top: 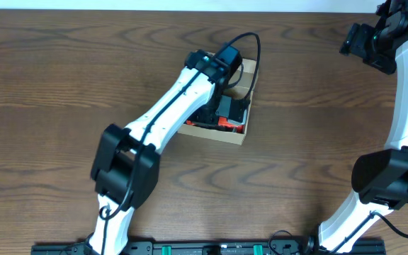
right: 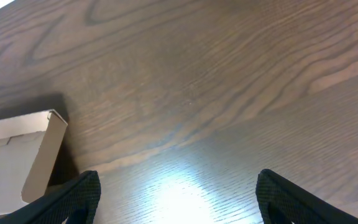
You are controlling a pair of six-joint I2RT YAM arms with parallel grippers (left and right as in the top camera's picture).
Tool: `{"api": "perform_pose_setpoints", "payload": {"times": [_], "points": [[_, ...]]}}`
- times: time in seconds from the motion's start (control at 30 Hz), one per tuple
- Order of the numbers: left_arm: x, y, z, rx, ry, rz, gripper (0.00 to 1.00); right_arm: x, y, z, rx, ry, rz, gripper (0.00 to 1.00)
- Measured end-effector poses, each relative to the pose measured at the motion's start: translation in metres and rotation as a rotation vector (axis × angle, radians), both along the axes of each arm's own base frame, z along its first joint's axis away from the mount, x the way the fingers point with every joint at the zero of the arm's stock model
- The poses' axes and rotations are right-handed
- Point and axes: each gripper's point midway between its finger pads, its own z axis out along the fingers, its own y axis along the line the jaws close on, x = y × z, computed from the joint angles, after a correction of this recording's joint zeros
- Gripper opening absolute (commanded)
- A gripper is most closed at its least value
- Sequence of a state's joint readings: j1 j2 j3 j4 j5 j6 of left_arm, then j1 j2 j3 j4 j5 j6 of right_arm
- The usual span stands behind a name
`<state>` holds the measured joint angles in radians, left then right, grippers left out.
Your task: Pack container
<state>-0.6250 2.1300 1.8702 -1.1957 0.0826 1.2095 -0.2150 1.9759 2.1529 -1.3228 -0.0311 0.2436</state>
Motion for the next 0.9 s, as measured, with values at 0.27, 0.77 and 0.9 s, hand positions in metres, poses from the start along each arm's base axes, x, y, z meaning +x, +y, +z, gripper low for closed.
{"api": "perform_pose_setpoints", "payload": {"times": [0.27,0.77,0.9], "points": [[0.004,-0.001,-0.009,0.010,-0.003,0.004,0.38,0.000,0.000,0.000,0.000,0.000,0.000,0.82],[0.014,-0.010,-0.002,-0.023,-0.041,0.110,0.57,0.000,0.000,0.000,0.000,0.000,0.000,0.82],[0.026,-0.019,0.017,-0.067,-0.084,0.178,0.38,0.000,0.000,0.000,0.000,0.000,0.000,0.82]]}}
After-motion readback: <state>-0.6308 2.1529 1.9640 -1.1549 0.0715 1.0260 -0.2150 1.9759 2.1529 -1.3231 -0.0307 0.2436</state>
